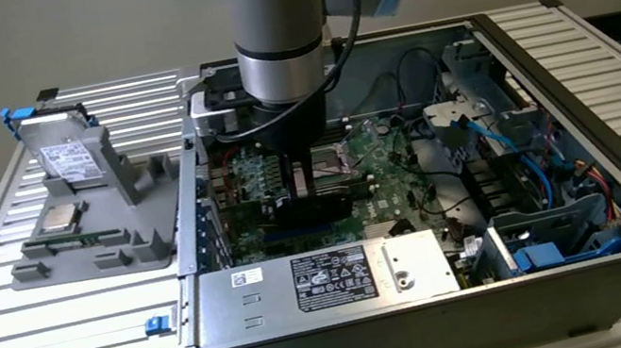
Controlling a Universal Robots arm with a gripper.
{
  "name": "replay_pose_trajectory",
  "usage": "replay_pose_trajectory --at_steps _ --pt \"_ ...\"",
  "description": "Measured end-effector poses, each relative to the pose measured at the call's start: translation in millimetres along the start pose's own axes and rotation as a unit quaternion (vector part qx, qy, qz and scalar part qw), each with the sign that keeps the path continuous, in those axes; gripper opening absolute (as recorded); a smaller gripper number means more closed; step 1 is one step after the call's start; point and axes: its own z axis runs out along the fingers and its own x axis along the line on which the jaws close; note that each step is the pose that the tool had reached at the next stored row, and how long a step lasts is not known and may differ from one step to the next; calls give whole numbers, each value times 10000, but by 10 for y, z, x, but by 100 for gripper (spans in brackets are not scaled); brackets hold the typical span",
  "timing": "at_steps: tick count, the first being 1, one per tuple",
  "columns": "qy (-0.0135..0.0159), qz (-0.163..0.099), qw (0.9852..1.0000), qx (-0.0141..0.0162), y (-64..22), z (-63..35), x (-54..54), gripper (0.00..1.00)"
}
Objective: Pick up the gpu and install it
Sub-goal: 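Insert the gpu into the slot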
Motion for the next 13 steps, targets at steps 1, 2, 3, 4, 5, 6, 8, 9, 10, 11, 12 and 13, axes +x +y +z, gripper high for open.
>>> replay_pose_trajectory --at_steps 1,2,3,4,5,6,8,9,10,11,12,13 --pt "0 0 10000 -12 0 0 1 27" --pt "0 0 10000 -14 1 0 2 27" --pt "1 0 10000 -15 1 -1 2 27" --pt "1 1 10000 -15 1 -1 2 27" --pt "1 0 10000 -15 1 -1 3 27" --pt "1 0 10000 -15 1 -1 3 27" --pt "1 0 10000 -15 1 -1 3 27" --pt "1 0 10000 -15 0 1 4 27" --pt "1 0 10000 -15 0 1 4 27" --pt "1 0 10000 -15 0 1 5 27" --pt "1 0 10000 -15 0 1 6 27" --pt "1 0 10000 -15 0 1 10 27"
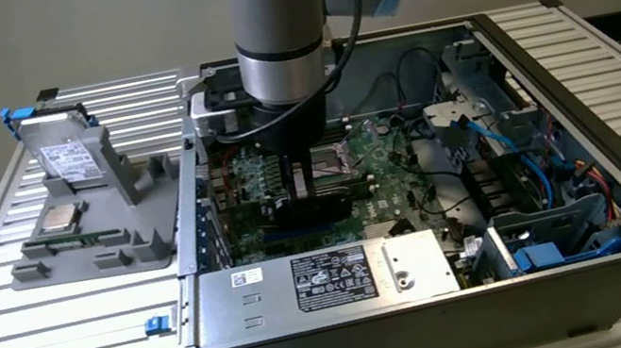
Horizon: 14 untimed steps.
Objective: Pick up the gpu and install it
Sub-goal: 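Insert the gpu into the slot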
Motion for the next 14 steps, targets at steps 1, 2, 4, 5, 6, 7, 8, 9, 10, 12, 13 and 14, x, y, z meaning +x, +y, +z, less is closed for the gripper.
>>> replay_pose_trajectory --at_steps 1,2,4,5,6,7,8,9,10,12,13,14 --pt "-1 0 10000 0 0 0 4 27" --pt "-1 0 10000 0 0 0 4 27" --pt "-2 0 10000 0 0 0 4 27" --pt "-2 0 10000 0 0 0 4 27" --pt "-2 0 10000 0 0 0 4 27" --pt "-2 0 10000 0 0 0 4 27" --pt "-1 0 10000 0 0 1 4 27" --pt "-1 0 10000 0 0 2 4 27" --pt "-1 0 10000 0 0 3 4 27" --pt "-1 0 10000 0 0 4 4 27" --pt "-1 0 10000 0 0 6 4 27" --pt "-1 0 10000 0 0 6 4 27"
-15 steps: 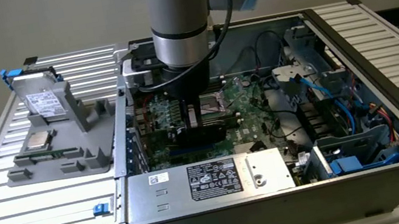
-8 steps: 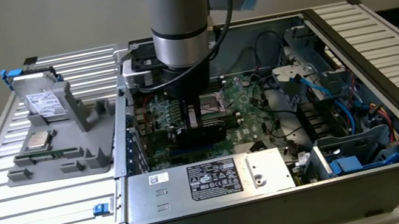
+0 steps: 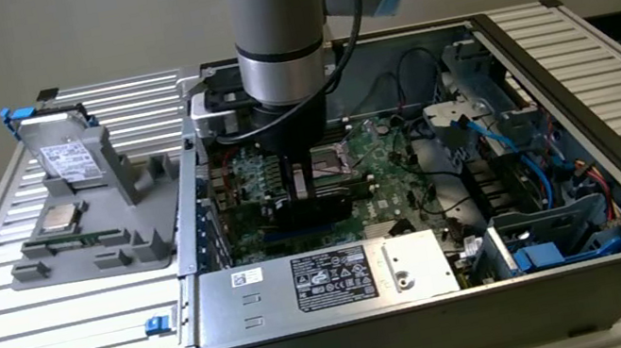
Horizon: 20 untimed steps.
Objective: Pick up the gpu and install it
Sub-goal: 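Insert the gpu into the slot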
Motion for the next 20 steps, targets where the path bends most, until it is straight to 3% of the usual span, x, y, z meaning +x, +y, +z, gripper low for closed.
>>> replay_pose_trajectory --at_steps 2,4,6,20 --pt "-13 0 10000 0 0 0 0 27" --pt "-51 -1 10000 0 0 1 0 27" --pt "-72 1 10000 -1 0 0 0 27" --pt "-73 1 10000 -1 0 6 13 27"
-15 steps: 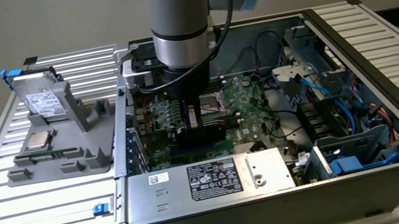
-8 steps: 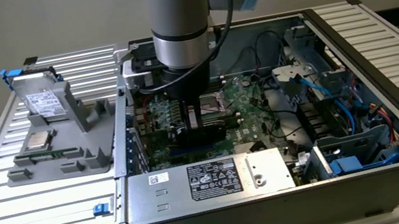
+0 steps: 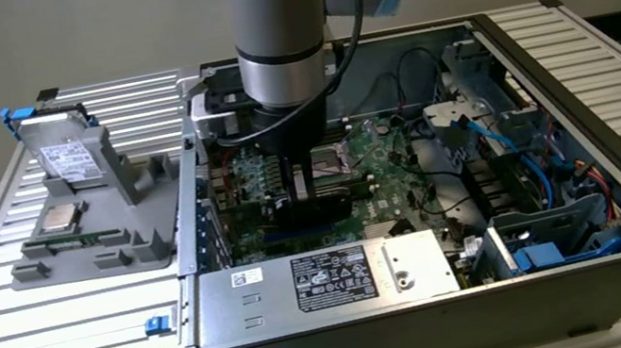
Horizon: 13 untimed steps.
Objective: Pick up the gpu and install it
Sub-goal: 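Insert the gpu into the slot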
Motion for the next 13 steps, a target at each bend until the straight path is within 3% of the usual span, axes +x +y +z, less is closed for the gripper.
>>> replay_pose_trajectory --at_steps 13 --pt "0 0 10000 0 -1 14 -1 27"
